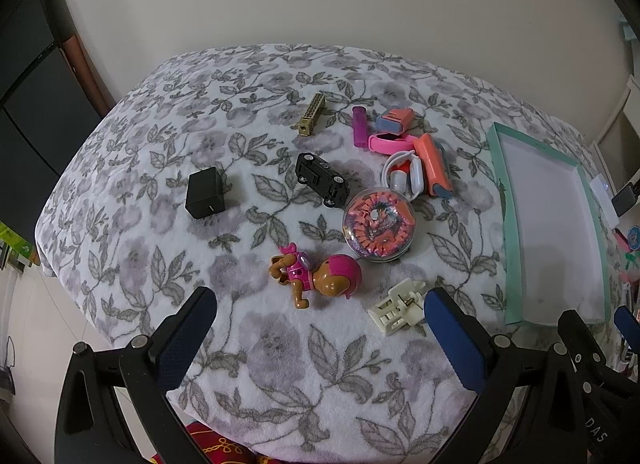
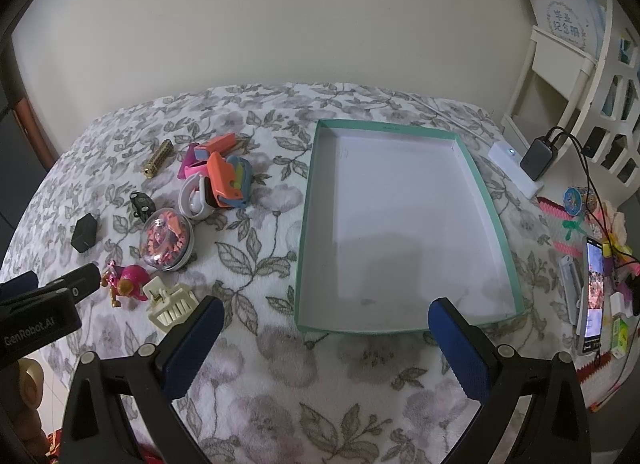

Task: Organize rigid objects

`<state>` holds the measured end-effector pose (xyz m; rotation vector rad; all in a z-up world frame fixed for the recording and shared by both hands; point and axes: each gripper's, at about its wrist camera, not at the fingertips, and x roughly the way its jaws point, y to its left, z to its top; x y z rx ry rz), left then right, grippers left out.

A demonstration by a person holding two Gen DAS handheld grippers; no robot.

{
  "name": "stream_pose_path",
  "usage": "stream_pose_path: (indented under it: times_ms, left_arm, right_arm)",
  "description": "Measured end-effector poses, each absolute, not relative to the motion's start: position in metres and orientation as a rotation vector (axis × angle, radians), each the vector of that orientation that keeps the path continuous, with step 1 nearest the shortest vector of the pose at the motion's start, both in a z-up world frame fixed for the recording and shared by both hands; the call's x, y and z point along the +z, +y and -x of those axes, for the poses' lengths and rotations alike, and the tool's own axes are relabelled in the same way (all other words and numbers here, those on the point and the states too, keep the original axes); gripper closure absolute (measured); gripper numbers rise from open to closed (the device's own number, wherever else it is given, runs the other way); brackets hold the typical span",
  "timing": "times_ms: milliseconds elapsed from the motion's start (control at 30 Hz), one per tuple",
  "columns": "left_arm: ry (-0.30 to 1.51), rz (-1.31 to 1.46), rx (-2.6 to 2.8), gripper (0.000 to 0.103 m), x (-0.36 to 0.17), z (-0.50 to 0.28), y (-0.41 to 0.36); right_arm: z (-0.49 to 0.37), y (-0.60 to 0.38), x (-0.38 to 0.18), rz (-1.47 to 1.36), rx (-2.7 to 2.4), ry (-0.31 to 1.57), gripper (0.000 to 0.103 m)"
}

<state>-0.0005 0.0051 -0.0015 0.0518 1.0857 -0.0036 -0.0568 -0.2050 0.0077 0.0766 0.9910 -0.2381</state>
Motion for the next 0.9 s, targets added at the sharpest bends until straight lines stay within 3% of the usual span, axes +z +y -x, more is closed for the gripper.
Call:
stream_pose_path:
  times_ms: [900]
  left_arm:
    - [1.087,-0.054,-0.002,0.000,-0.0023,0.0000,0.0046]
  right_arm:
    - [0.0551,-0.2037,0.0068,-0.068,-0.236,1.005,0.000]
